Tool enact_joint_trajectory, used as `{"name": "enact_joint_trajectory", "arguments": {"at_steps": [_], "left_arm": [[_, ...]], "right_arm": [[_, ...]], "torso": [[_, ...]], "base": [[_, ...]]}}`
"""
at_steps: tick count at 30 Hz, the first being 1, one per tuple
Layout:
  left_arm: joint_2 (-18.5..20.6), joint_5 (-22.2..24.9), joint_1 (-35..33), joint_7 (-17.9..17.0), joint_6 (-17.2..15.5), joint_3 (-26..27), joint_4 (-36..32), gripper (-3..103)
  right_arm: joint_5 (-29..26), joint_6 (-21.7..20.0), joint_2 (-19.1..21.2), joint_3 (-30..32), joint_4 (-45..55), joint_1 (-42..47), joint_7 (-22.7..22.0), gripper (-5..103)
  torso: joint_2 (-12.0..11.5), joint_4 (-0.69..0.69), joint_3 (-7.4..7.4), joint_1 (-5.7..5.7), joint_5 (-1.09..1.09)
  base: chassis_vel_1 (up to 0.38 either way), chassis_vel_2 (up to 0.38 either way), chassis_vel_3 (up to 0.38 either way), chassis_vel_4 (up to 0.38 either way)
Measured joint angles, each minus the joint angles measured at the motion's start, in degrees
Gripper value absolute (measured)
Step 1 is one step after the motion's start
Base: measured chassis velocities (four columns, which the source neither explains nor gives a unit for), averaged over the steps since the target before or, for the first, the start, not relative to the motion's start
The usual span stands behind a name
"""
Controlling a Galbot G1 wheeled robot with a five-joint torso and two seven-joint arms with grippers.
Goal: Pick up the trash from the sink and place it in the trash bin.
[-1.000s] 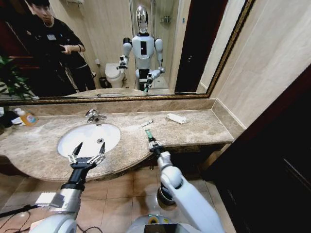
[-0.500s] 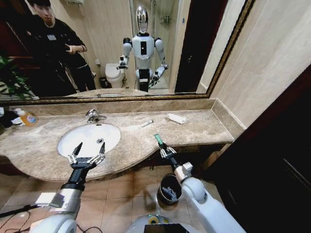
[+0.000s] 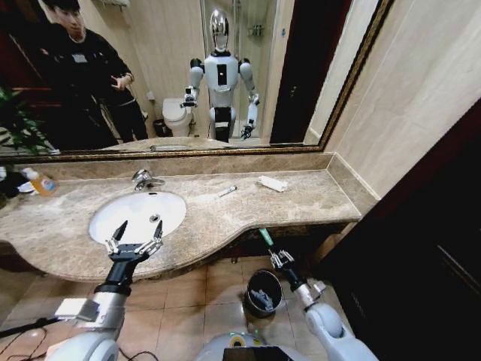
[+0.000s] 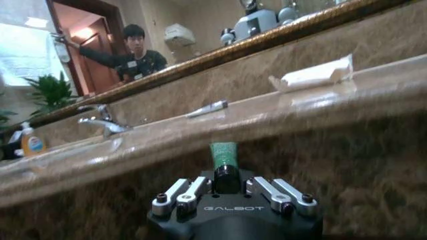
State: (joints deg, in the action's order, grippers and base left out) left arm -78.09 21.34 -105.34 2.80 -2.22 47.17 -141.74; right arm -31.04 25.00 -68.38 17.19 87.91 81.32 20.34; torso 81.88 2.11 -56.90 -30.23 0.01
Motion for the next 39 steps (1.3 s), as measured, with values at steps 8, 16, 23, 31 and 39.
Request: {"name": "enact_joint_trajectory", "arguments": {"at_steps": [8, 16, 23, 31, 39], "left_arm": [[0.0, 0.0, 0.0, 0.0, 0.0, 0.0, 0.0, 100], [0.0, 0.0, 0.0, 0.0, 0.0, 0.0, 0.0, 100], [0.0, 0.0, 0.0, 0.0, 0.0, 0.01, 0.0, 100], [0.0, 0.0, 0.0, 0.0, 0.0, 0.01, 0.0, 100], [0.0, 0.0, 0.0, 0.0, 0.0, 0.01, 0.0, 100]], "right_arm": [[2.32, 2.88, -2.21, -1.14, -13.93, -4.25, 2.03, 21], [10.76, 6.33, -3.82, -1.51, -26.75, -8.37, -1.44, 21], [13.61, 6.44, -5.24, -2.03, -36.92, -12.43, -3.0, 21], [15.1, 6.06, -5.22, -2.13, -42.05, -14.08, -4.0, 21], [15.99, 5.94, -6.03, -2.13, -43.92, -14.03, -4.3, 21]], "torso": [[0.0, 0.0, 0.0, 0.0, 0.0], [0.0, -0.01, 0.0, 0.0, -0.01], [0.0, -0.01, 0.0, 0.0, -0.01], [0.0, -0.01, -0.01, 0.0, -0.02], [0.0, -0.01, 0.0, 0.0, -0.02]], "base": [[0.0, 0.0, 0.0, 0.0], [0.0, 0.0, 0.0, 0.0], [0.0, 0.0, 0.0, 0.0], [0.0, 0.0, 0.0, 0.0], [0.0, 0.0, 0.0, 0.0]]}}
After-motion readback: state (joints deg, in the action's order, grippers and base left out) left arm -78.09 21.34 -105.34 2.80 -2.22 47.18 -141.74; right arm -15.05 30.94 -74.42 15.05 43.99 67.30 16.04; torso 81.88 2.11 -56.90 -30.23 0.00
